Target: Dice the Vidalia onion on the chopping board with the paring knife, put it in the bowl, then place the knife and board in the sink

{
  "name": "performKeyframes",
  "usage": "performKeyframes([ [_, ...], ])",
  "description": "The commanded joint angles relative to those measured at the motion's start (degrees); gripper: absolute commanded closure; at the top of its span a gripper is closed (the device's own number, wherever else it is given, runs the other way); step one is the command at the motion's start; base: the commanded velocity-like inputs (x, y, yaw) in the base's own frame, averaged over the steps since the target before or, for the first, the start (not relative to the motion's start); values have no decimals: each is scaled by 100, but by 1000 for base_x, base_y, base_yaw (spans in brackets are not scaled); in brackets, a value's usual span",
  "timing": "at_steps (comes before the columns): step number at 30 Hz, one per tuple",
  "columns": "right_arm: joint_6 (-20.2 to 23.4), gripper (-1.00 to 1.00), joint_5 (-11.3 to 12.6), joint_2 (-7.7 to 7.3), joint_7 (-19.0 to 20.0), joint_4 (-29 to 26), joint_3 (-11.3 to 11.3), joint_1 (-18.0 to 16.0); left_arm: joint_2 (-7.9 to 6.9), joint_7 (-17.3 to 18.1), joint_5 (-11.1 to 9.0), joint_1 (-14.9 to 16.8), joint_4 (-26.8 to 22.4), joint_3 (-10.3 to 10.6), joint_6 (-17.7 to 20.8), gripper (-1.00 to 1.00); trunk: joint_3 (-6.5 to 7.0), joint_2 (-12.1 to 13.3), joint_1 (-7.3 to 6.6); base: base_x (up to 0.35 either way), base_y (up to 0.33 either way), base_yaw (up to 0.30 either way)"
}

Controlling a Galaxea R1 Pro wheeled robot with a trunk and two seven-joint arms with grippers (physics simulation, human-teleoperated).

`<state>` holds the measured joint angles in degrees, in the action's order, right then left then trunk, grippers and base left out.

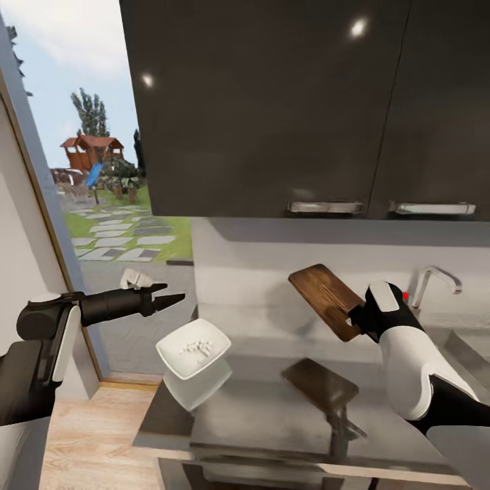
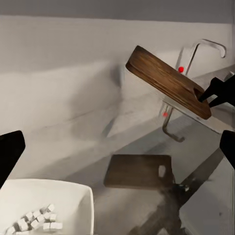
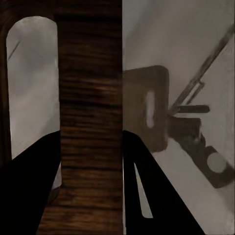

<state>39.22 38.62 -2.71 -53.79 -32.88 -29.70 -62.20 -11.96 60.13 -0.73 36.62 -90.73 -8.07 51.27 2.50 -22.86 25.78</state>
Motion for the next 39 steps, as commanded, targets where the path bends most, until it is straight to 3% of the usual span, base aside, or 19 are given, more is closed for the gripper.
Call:
performKeyframes([
  [1, -10, 100, 58, -2, -36, -8, -1, -2, 1, 16, -6, 3, -1, -3, 50, -100, -2, -6, 0, -165, -270, -1],
  [26, -11, 100, 58, -2, -18, -8, -1, -2, 1, 16, -6, 3, 0, -7, 50, -100, -2, -6, 0, -120, -288, -3],
  [32, -11, 100, 58, -2, -26, -1, -1, -2, 1, 16, -6, 3, 2, -9, 50, -100, -2, -6, 0, -65, -269, -206],
  [39, -10, 100, 58, -2, -26, 8, -1, -2, 1, 16, -6, 3, 2, -15, 50, -100, -2, -6, 0, -3, -19, -297],
])
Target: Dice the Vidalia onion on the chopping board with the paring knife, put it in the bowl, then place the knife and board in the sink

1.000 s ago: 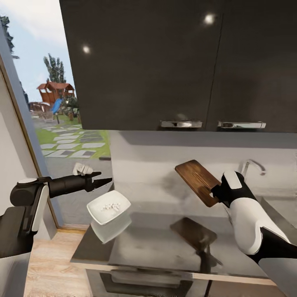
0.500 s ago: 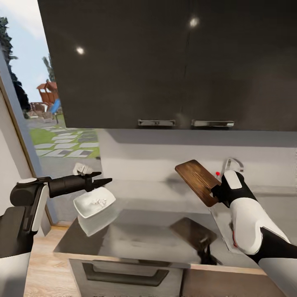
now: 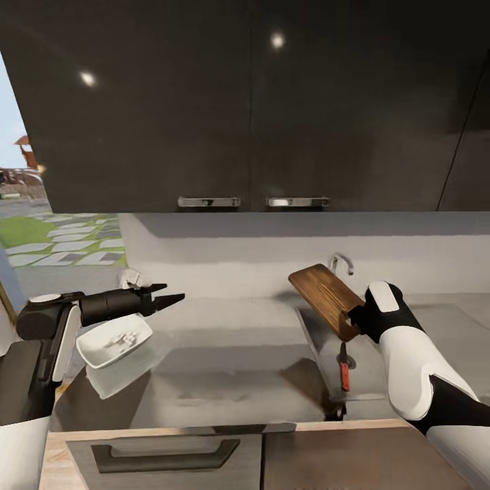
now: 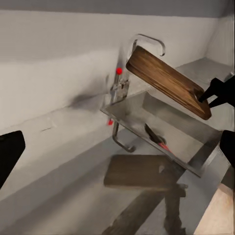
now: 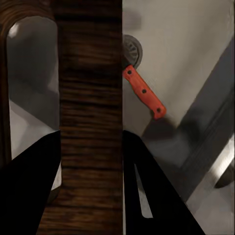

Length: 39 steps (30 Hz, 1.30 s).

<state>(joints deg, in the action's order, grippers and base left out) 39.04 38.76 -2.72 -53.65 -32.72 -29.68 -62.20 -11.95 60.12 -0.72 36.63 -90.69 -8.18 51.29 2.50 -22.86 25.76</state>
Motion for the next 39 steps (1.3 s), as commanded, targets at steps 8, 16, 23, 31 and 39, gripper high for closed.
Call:
performKeyframes([
  [8, 7, 100, 44, 0, -40, -7, -3, -3, 0, 17, -7, 2, -1, -8, 48, -100, -3, -6, 2, 0, -1, -227],
  [16, -3, 100, 44, 0, -40, 153, -3, -3, 0, 17, -7, 2, -1, -8, 48, -100, -3, -6, 2, 0, 0, -17],
  [23, -205, 100, 44, 79, -7, 844, -3, -3, 0, 17, -7, 2, -1, -1, 48, -100, -3, -6, 2, 0, 0, 0],
  [31, -1026, 100, 44, 155, 99, 1250, 4, -3, 0, 19, -7, 2, -1, 0, 48, -100, -3, -6, 2, 0, 0, 0],
  [39, -2003, 100, 36, 156, 100, 1527, 6, -3, 0, 23, -7, 2, -1, 0, 46, -100, -3, -6, 2, 0, 0, 0],
])
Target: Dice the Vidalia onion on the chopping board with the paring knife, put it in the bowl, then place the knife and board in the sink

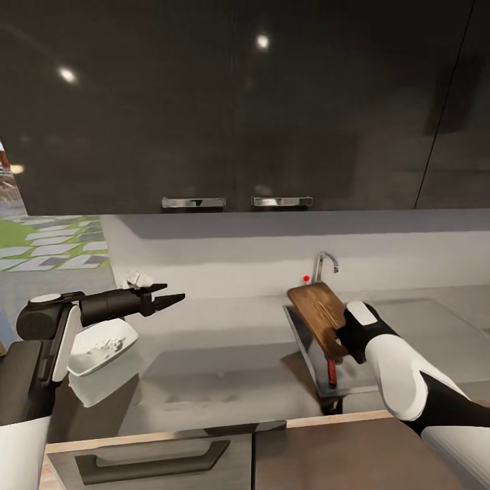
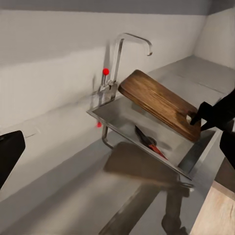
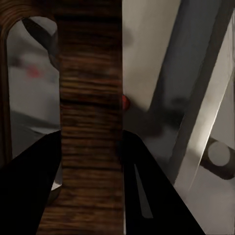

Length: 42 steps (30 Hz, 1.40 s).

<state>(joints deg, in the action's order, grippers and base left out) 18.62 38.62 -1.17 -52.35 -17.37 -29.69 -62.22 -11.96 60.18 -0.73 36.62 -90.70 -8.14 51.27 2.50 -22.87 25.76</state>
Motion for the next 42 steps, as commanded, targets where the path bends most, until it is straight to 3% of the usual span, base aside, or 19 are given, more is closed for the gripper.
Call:
performKeyframes([
  [1, -18, 100, 50, 1, -32, 16, 7, -1, 0, 18, -6, 3, 0, -4, 48, -100, -3, -5, 2, 0, 0, 0],
  [6, -507, 100, 50, 0, -60, 157, 2, -1, 0, 16, -6, 3, 0, -4, 49, -100, -3, -5, 2, 0, 0, 0],
  [17, -1296, 100, 49, 2, -610, 376, -1, -1, 9, 20, -6, 3, 0, -1, 41, -100, -3, -5, 2, 0, 0, 0],
  [42, -1360, 100, 67, 2, -675, 454, -1, -1, 9, 20, -6, 3, 0, -4, 43, -100, -3, -5, 2, 0, 0, 0],
])
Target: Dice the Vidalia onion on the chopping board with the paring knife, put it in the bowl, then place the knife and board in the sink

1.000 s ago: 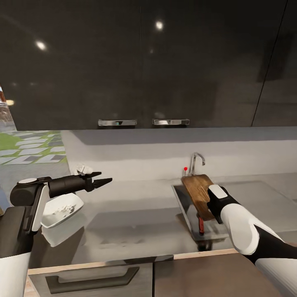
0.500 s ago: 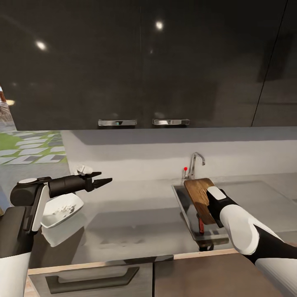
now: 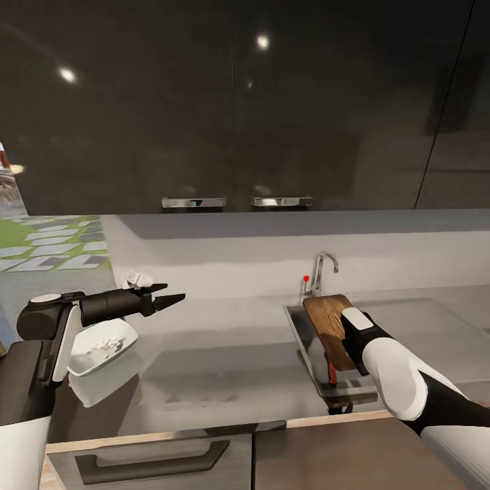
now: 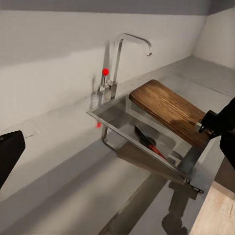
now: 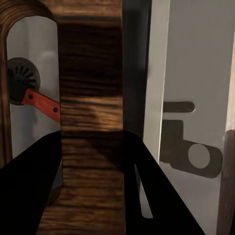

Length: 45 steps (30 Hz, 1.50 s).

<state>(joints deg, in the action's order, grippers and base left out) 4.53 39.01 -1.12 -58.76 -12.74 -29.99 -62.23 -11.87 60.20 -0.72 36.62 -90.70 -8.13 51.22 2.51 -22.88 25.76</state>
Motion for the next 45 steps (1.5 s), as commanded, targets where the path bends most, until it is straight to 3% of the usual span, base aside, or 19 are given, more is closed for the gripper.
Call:
performKeyframes([
  [1, 50, 100, 27, -2, -34, -9, 28, 1, 0, 17, -7, 3, -1, -4, 48, -100, -3, -4, 2, 0, 0, 0],
  [30, 13, 100, 11, 77, -32, 371, 28, 1, 0, 17, -7, 3, -1, 0, 55, -100, -3, -4, 2, 85, 0, 0],
  [45, -35, 100, 1, 52, -31, 944, 28, 1, -6, 18, -7, 3, -1, -12, 55, -100, -3, -4, 2, 0, 0, 0],
])
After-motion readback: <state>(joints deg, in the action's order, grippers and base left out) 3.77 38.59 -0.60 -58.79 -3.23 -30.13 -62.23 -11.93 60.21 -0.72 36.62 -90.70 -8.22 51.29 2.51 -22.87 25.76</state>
